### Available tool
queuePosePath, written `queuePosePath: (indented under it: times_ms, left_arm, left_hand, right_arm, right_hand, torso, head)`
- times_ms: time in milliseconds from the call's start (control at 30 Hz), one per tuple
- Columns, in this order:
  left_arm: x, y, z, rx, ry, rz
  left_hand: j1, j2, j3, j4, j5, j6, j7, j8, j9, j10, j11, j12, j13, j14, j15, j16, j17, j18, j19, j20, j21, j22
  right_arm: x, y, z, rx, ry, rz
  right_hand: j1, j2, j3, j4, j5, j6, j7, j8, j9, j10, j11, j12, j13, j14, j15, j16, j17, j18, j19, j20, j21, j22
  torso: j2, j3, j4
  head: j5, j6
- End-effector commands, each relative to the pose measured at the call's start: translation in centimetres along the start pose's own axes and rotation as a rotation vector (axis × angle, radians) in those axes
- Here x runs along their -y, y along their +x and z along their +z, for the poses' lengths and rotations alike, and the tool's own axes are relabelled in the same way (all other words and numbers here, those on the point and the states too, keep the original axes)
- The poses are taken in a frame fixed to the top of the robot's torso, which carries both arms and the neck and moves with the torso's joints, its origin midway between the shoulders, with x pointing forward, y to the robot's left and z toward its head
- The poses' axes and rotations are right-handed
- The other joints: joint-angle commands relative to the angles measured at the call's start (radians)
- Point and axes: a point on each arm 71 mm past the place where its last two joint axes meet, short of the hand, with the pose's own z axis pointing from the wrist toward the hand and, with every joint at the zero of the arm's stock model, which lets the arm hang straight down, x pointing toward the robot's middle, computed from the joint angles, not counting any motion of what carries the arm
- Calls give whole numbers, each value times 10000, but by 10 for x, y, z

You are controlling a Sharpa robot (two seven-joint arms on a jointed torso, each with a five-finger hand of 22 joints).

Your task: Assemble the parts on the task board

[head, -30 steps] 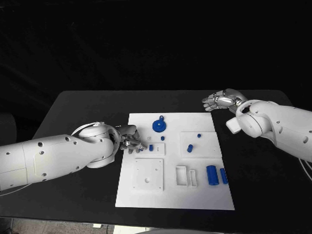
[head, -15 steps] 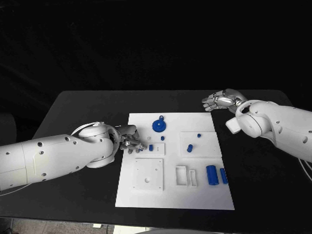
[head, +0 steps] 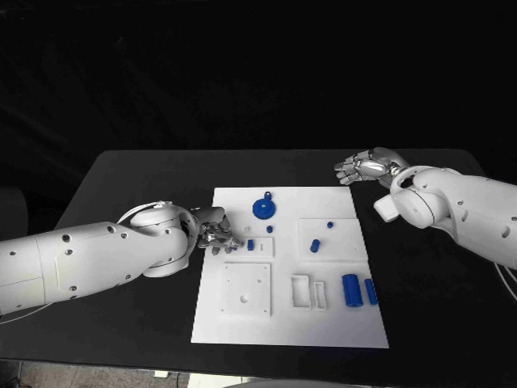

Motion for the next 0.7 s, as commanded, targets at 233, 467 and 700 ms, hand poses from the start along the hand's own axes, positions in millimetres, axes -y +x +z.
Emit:
queuePosePath:
  times_ms: [233, 467, 700]
  left_arm:
    - [-4, 7, 1, -434, -257, 131]
    - [-3, 7, 1, -428, -248, 159]
    - [-3, 7, 1, -415, -246, 152]
  left_hand:
    - [-231, -63, 6, 272, -78, -4, 55, -99, 53, 68, -8, -23, 18, 0, -13, -51, 4, 202, 54, -1109, -20, 56]
    - [-316, -162, -1, 401, -109, 2, 53, -124, 79, 65, -10, -23, 28, -4, -15, -51, 8, 211, 49, -1112, -24, 62]
    - [-414, -296, -7, 535, -145, 11, 49, -138, 95, 65, -14, -23, 34, -4, -15, -50, 11, 217, 51, -1114, -30, 61]
  right_arm:
    - [-1, 2, 0, -179, -77, -2]
    - [-1, 2, 0, -176, -80, -2]
    - [-1, 2, 0, -165, -81, -3]
  right_hand:
    - [-53, -38, -33, -61, 43, -45, 222, 71, -15, 34, 62, -55, -10, -85, -3, 64, -18, 162, -41, 45, -50, 18]
    - [-59, -37, -43, -67, 41, -44, 222, 74, -17, 36, 63, -54, -9, -86, -2, 66, -21, 161, -40, 48, -51, 22]
    - [-62, -35, -46, -66, 41, -43, 223, 75, -17, 37, 63, -54, -9, -87, -2, 66, -22, 160, -39, 49, -51, 23]
  torso:
    - [2, -1, -6]
    - [1, 3, -4]
    - [1, 6, -5]
  head:
    - [2, 5]
    - [1, 7]
    - [0, 4]
